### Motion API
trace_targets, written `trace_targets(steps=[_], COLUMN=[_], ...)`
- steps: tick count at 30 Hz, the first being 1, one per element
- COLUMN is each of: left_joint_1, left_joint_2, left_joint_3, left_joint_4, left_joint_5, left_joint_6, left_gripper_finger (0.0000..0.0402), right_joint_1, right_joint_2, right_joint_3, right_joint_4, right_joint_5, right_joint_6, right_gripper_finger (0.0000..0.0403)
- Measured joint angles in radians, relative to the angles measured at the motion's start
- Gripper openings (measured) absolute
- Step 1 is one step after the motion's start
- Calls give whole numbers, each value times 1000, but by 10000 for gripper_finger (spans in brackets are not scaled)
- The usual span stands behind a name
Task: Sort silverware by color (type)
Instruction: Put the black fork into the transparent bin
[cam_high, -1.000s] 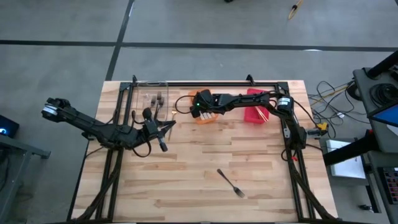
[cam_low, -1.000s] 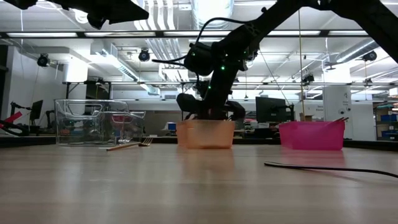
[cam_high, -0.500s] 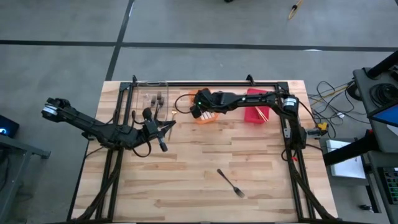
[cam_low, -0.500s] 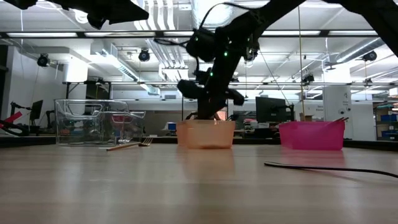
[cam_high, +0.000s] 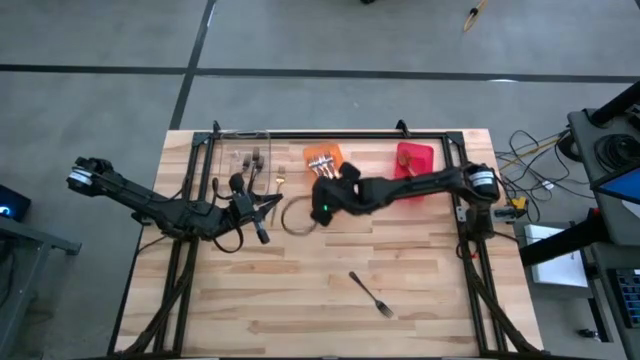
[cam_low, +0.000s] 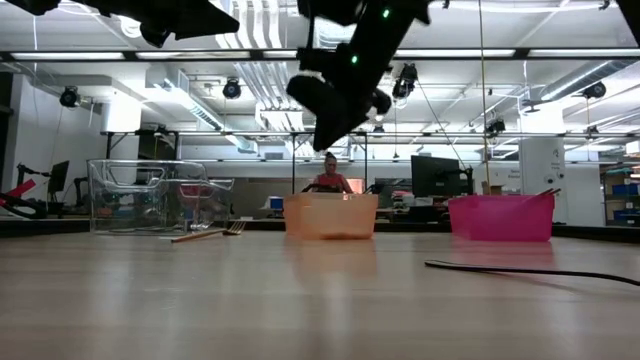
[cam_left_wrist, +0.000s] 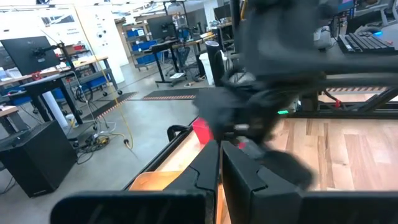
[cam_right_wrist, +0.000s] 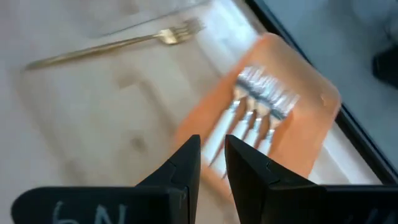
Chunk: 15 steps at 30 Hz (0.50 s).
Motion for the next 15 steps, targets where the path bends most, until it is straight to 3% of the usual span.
trace_targets(steps=[8,15], left_joint_1=[0,0], left_joint_2=[0,0], left_joint_3=[0,0], left_joint_4=[-1,-2], left_joint_5=[0,0], left_joint_6=[0,0], left_gripper_finger=[0,0], right_joint_1=[151,254], right_joint_2=[-16,-16], right_joint_3=[-5,-5], right_joint_4=[-68,-126], right_joint_5=[-6,-139], right_joint_6=[-76,-99], right_gripper_finger=[66,66])
